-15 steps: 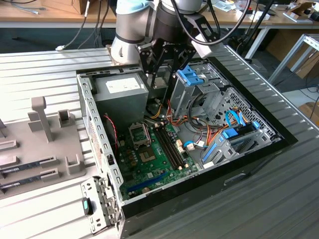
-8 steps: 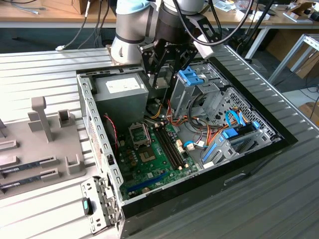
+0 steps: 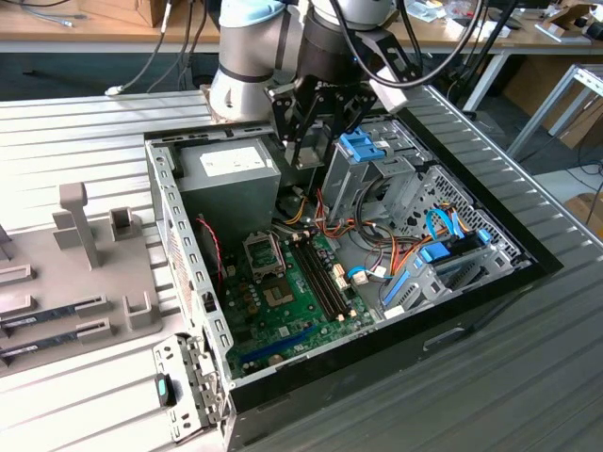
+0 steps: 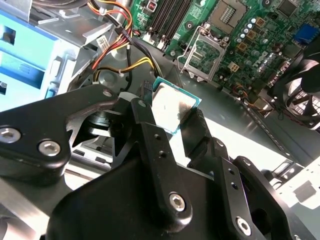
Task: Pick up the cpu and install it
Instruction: 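Pick up the cpu and move it towards the insertion slot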
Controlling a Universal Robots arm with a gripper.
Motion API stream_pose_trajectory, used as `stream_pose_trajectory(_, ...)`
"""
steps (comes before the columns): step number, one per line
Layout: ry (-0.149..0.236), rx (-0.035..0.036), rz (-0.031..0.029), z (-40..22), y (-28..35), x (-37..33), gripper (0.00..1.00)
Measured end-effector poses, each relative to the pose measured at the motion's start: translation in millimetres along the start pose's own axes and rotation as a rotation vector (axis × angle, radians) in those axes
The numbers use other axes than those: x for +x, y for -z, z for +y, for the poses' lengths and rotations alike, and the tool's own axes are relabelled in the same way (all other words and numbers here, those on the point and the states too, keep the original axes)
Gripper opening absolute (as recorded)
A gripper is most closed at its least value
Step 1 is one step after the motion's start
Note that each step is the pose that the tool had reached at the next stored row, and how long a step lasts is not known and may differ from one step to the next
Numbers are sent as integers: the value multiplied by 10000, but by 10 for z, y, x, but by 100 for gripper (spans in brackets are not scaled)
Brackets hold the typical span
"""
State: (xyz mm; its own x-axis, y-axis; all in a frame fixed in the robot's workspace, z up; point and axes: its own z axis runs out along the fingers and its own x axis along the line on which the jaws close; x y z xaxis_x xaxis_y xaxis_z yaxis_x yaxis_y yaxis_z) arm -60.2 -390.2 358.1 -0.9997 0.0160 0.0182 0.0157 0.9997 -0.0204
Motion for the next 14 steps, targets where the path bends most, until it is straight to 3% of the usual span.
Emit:
stream_pose_trajectory(9,0,1,0,-25,-18,-26,47)
stream_pose_trajectory(14,-1,-1,-1,-110,-27,-28,47)
